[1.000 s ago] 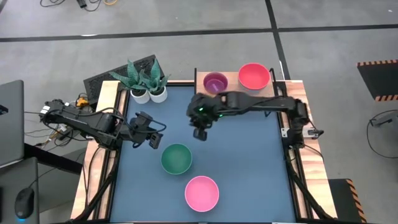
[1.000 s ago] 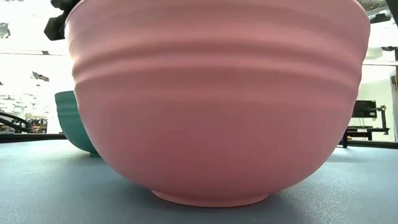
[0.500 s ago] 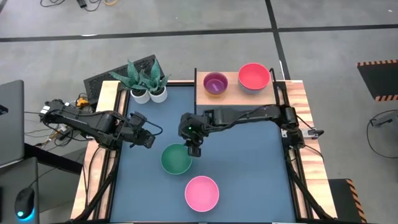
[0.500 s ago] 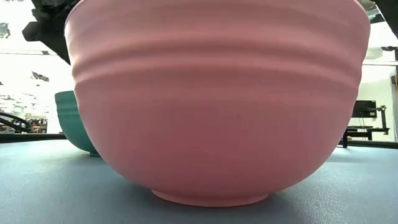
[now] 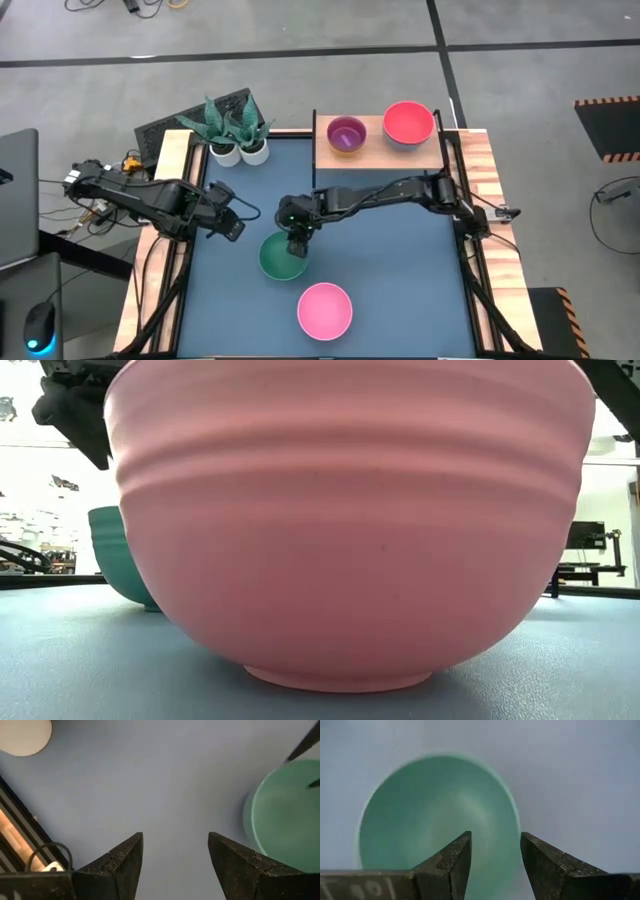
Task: Place and stack bowls onto a shelf
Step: Stack the green bowl on top of the pink bowl on the shelf
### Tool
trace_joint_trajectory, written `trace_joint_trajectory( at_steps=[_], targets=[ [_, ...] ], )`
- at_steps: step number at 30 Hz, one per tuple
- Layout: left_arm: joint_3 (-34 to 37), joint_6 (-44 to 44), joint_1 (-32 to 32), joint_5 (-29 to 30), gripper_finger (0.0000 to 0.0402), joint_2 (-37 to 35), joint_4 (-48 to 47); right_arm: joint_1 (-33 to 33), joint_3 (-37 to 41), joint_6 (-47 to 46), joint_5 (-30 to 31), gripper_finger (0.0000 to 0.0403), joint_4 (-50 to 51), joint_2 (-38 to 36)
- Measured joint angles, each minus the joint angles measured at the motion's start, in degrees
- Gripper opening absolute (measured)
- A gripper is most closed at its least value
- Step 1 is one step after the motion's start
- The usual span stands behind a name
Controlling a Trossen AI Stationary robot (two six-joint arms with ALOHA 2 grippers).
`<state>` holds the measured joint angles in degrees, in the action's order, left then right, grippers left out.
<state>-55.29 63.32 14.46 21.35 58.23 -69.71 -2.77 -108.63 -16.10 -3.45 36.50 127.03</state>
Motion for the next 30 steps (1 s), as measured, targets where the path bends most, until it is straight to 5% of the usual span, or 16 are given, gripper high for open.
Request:
trace_joint_trajectory(
  at_steps=[7,17,30],
  targets=[
    [0.00,-3.63,0.02,0.51,0.0209,-0.03,-0.29,-0.08,0.21,-3.65,0.60,0.0191,2.61,4.26],
    [0.00,-4.23,0.01,1.87,0.0209,-0.01,-0.28,-0.21,0.15,-3.98,0.80,0.0124,5.33,2.39],
    [0.00,-2.69,0.01,2.59,0.0209,-0.01,0.00,-0.06,0.14,-3.92,6.45,0.0127,5.05,0.82]
  ],
)
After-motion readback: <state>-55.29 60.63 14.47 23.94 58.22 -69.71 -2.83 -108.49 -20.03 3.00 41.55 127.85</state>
